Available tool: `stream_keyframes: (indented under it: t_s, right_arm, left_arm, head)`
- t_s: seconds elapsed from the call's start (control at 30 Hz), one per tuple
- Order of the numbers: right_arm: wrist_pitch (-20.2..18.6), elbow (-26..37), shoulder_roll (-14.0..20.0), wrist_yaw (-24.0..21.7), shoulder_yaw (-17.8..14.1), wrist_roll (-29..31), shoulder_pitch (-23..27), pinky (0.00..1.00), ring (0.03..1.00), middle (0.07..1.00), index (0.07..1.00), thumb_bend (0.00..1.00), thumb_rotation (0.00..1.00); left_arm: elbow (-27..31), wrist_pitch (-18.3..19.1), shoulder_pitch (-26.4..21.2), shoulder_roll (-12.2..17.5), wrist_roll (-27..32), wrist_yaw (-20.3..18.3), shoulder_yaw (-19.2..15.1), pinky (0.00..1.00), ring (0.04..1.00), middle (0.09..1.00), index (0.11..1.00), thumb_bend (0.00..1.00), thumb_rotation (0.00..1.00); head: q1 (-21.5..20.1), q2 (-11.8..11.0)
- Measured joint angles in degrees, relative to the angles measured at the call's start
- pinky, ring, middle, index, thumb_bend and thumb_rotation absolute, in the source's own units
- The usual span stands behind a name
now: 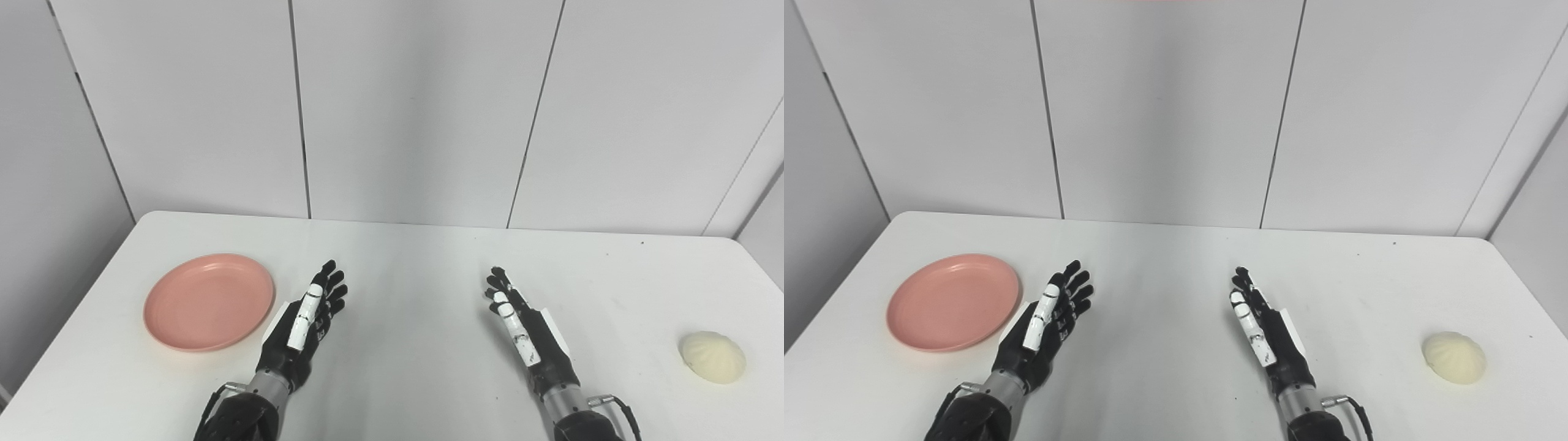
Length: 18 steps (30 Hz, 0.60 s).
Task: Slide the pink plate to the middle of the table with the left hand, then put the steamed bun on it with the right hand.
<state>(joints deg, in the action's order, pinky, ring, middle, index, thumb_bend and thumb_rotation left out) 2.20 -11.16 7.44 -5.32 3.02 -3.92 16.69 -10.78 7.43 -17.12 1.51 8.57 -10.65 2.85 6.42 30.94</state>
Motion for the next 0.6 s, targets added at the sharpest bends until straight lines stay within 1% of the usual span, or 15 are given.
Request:
stream_keyframes:
  t_s: [0.47, 0.6]
  right_arm:
    - [0.0, 0.1, 0.0, 0.0, 0.0, 0.1, 0.0, 0.9, 0.917, 0.94, 0.95, 0.18, 1.0]
    - [0.0, 0.2, 0.0, 0.0, 0.0, 0.1, 0.0, 0.91, 0.919, 0.943, 0.954, 0.17, 1.0]
  left_arm:
    - [0.0, 0.0, 0.0, 0.0, 0.0, 0.0, 0.1, 0.99, 0.975, 0.994, 1.0, 0.51, 1.0]
    - [0.0, 0.0, 0.0, 0.0, 0.0, 0.0, 0.1, 1.0, 0.975, 0.992, 0.999, 0.51, 1.0]
  head:
    - [0.1, -0.1]
    - [0.1, 0.0]
